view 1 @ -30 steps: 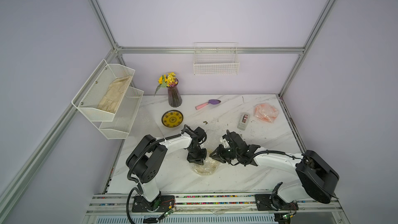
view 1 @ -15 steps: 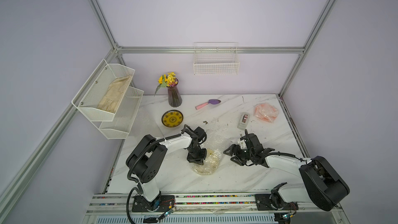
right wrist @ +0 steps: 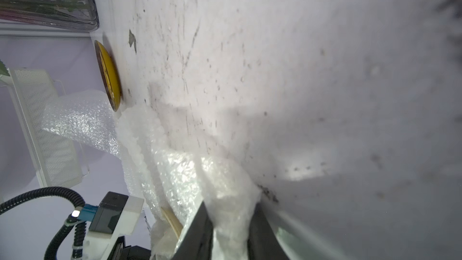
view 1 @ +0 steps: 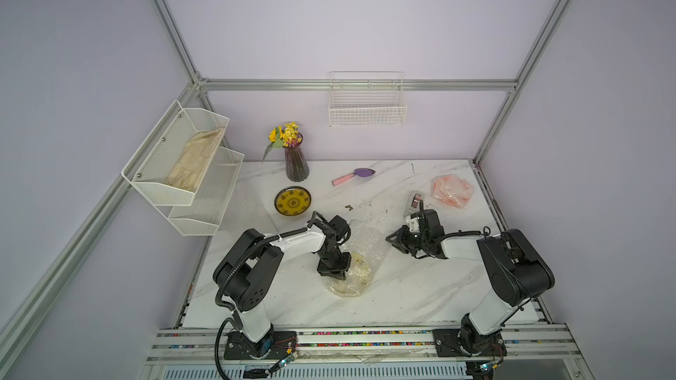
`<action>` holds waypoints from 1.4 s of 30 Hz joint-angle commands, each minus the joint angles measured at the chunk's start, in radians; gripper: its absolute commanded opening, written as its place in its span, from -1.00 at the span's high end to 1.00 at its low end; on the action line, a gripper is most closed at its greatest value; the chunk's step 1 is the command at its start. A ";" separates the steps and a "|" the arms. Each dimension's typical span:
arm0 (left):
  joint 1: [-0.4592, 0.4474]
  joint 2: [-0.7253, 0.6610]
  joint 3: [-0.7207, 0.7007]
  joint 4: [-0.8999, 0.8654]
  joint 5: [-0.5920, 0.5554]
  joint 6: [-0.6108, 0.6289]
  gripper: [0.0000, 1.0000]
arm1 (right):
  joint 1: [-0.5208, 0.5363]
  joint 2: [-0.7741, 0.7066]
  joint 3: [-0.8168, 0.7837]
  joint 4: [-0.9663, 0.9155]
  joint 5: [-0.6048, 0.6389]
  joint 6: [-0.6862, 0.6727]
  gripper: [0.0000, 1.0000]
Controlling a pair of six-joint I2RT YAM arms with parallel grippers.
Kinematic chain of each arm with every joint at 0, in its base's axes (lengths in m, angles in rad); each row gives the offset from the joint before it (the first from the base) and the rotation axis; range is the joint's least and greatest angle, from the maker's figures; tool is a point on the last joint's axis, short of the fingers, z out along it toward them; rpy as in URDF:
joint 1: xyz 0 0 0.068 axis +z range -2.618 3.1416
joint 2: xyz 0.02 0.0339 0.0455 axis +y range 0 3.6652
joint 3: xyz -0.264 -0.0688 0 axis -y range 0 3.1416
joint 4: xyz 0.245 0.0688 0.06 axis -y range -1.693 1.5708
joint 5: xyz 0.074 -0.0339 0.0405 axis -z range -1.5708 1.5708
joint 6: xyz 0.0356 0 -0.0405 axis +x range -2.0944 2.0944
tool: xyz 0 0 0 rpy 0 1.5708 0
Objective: Wrap dinner plates in bubble wrap
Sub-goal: Wrap the plate in the bubble wrap.
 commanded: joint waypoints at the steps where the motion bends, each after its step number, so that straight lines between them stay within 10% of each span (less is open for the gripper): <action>1: -0.009 0.039 -0.067 -0.052 -0.091 0.015 0.90 | -0.027 0.042 0.005 -0.047 0.036 -0.031 0.57; 12: -0.009 0.030 -0.064 -0.040 -0.093 0.004 0.92 | -0.006 -0.160 0.053 -0.227 0.038 -0.069 1.00; 19: -0.007 0.041 -0.066 -0.019 -0.094 -0.002 0.93 | 0.269 -0.318 0.093 -0.383 0.132 0.003 1.00; 29: 0.005 0.021 -0.140 0.147 0.042 -0.070 0.96 | 0.626 -0.162 0.086 -0.118 0.200 0.234 1.00; 42: 0.043 -0.064 -0.222 0.257 0.052 -0.179 0.98 | 0.694 0.030 0.000 -0.028 0.146 0.351 1.00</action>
